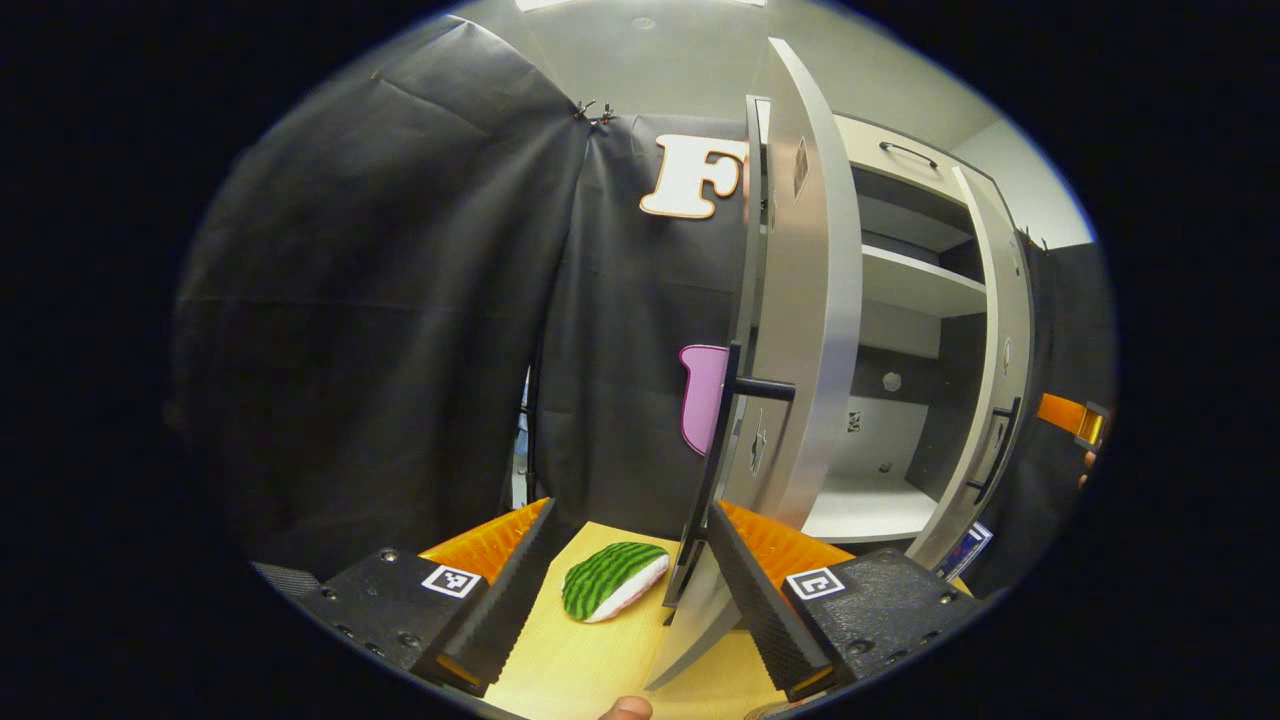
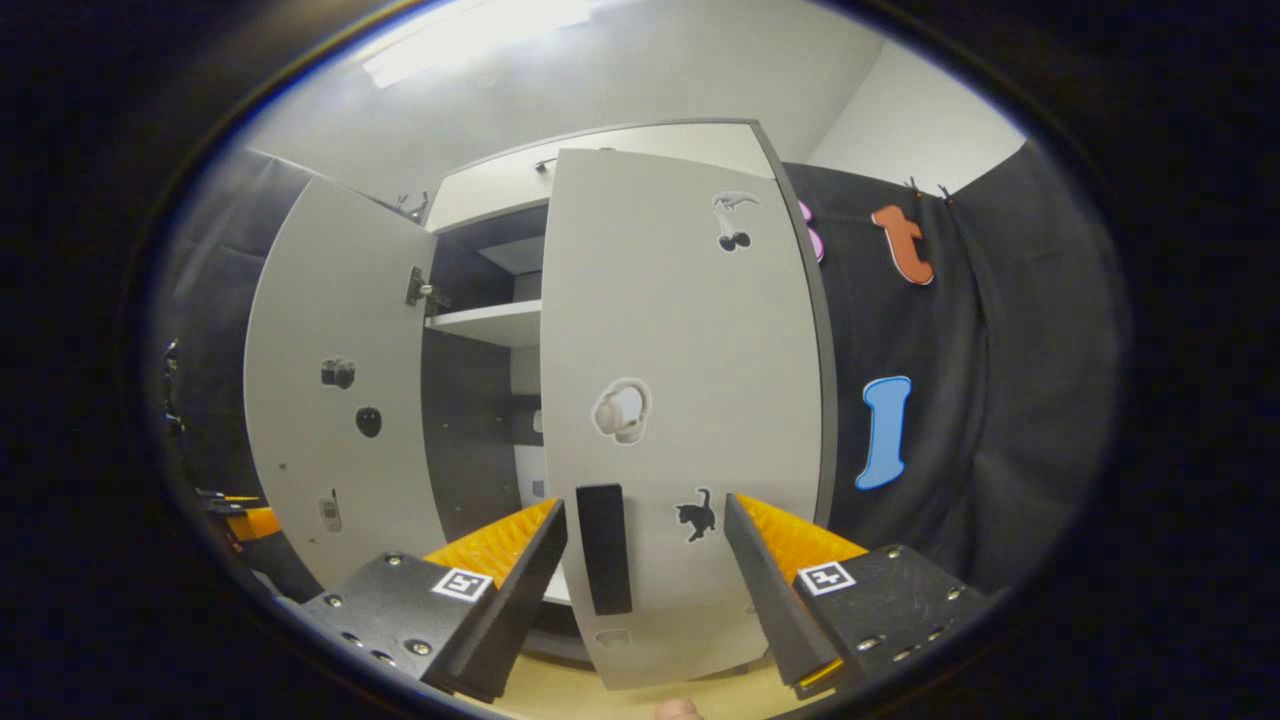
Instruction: Grasp the bottle in the cabinet with the left hand and place it on the coaster, then close the right door with the right hand and the left door with the left hand.
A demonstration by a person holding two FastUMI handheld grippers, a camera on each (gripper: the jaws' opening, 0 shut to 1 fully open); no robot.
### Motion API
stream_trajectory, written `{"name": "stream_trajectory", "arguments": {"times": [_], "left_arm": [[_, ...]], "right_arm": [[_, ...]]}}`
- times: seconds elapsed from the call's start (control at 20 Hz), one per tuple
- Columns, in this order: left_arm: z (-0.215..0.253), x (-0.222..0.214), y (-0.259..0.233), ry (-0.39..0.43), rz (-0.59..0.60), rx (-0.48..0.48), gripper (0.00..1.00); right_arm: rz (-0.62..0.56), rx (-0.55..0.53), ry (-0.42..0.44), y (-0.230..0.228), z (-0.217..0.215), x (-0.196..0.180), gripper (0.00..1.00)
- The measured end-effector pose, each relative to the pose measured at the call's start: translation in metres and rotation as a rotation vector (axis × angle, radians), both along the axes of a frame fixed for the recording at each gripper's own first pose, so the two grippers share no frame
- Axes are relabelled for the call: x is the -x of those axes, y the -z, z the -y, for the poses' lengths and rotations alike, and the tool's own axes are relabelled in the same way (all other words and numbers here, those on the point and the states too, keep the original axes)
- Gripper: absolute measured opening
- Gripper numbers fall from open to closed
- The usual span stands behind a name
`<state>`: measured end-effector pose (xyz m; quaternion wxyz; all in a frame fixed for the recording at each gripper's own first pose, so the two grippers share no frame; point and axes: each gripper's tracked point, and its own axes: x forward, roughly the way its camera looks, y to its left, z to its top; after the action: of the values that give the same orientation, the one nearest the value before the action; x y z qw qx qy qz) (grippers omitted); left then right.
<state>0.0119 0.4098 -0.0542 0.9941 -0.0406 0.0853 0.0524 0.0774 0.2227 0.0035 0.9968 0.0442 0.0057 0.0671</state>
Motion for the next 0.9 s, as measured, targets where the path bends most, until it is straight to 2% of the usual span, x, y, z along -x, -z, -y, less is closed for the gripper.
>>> {"name": "stream_trajectory", "arguments": {"times": [0.55, 0.65, 0.9], "left_arm": [[0.025, 0.0, 0.002, 0.032, -0.01, -0.023, 0.94], [0.031, 0.0, 0.002, 0.039, -0.012, -0.023, 0.94], [0.063, -0.003, 0.004, 0.079, -0.016, -0.006, 0.94]], "right_arm": [[-0.012, 0.009, 0.006, 0.003, 0.019, -0.002, 0.95], [-0.014, 0.003, 0.003, 0.002, 0.023, -0.002, 0.99], [-0.02, 0.022, -0.005, 0.003, 0.033, 0.002, 0.95]]}}
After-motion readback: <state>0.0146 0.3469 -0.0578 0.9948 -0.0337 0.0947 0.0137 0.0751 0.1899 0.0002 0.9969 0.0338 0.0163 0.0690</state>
